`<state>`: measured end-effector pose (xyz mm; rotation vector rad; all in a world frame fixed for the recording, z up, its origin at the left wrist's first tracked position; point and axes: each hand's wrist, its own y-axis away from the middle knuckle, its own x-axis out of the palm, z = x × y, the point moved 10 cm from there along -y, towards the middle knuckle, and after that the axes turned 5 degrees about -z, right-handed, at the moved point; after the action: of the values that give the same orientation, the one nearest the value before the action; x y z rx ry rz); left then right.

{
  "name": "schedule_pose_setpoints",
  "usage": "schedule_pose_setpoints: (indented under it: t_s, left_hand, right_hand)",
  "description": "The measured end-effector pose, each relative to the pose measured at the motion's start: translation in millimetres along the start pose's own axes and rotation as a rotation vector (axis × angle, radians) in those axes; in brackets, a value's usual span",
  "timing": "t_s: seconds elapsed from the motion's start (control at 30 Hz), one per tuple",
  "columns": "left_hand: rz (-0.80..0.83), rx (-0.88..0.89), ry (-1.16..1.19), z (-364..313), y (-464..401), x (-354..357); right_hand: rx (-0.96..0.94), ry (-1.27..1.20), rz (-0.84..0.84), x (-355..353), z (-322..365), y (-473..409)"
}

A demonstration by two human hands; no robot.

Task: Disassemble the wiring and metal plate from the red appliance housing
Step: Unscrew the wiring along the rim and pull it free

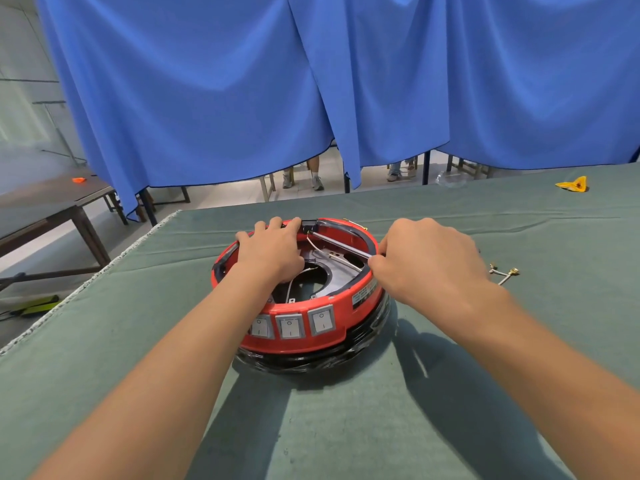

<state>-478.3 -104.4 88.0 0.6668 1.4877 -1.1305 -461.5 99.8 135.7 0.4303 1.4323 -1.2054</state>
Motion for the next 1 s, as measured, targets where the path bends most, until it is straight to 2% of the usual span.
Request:
schedule_pose_setpoints:
  t_s: [1.0]
  left_hand:
    - [0.005, -0.013, 0.019, 0.8, -0.3, 0.4]
  right_hand:
    - [-0.129, 0.065, -0.024, 1.6, 14.0, 3.3]
